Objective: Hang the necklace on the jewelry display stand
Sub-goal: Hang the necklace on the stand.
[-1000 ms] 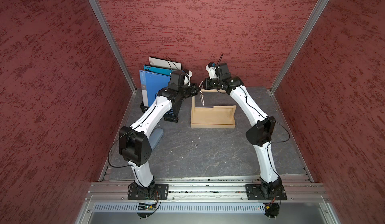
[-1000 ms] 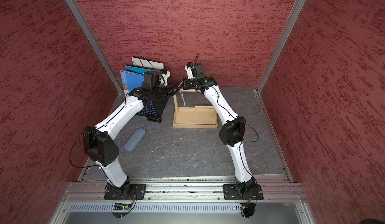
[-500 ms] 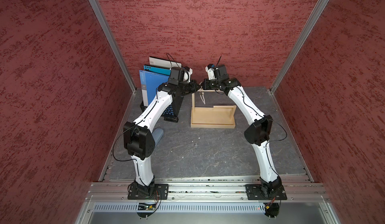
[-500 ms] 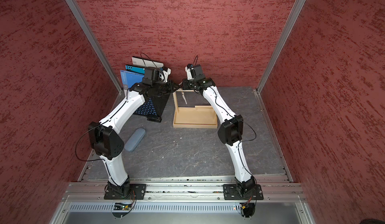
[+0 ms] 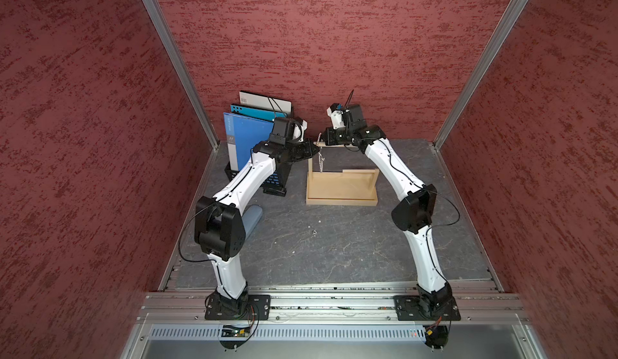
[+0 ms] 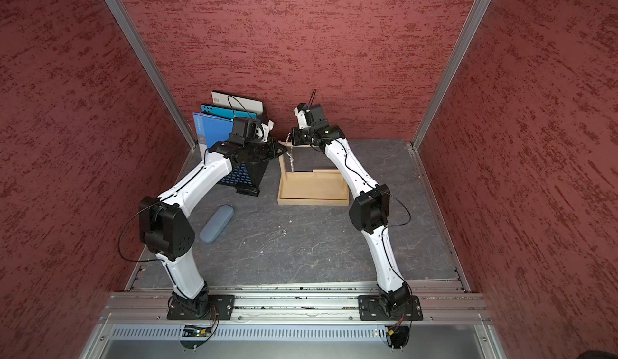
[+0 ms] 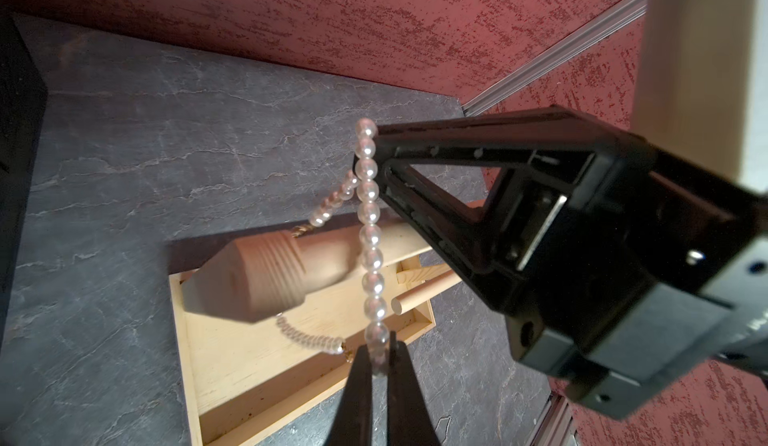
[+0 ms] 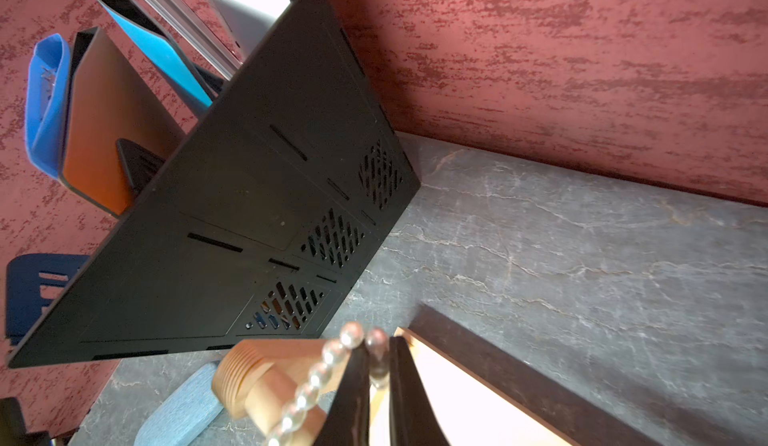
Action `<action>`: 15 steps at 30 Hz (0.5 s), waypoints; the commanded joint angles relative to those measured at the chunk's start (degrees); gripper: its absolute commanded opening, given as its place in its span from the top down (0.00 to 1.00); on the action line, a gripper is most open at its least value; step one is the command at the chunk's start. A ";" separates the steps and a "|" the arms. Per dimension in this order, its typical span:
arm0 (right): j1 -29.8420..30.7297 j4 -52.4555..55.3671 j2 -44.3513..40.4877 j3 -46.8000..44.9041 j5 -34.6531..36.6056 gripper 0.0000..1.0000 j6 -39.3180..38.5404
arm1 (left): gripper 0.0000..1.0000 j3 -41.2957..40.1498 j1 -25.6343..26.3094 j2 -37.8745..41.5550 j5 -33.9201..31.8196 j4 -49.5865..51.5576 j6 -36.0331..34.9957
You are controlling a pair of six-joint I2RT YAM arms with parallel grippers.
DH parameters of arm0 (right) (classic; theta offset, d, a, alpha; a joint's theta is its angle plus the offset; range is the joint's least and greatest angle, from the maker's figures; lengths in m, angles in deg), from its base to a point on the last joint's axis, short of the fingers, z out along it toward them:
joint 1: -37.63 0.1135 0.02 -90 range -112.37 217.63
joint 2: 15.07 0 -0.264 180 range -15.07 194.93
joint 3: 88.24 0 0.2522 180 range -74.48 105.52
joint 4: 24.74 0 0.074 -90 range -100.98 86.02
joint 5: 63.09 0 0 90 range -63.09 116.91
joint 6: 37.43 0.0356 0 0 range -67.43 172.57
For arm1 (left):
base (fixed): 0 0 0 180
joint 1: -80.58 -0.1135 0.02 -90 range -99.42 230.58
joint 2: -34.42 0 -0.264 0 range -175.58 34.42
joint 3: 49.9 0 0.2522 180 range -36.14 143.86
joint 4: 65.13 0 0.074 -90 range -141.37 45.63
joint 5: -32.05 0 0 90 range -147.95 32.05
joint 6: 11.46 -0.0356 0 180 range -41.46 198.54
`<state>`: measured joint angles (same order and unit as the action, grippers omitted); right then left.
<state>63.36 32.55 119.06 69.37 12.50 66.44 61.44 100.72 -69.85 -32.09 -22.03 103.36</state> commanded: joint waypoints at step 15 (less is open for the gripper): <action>-0.73 3.67 -0.48 1.08 2.97 0.46 -3.54 | 0.98 -3.04 -0.26 1.61 1.54 1.25 -1.43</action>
<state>62.93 32.63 119.06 69.37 14.33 63.80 59.04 100.76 -69.06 -30.99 -20.87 103.14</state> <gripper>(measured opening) 0.536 0.070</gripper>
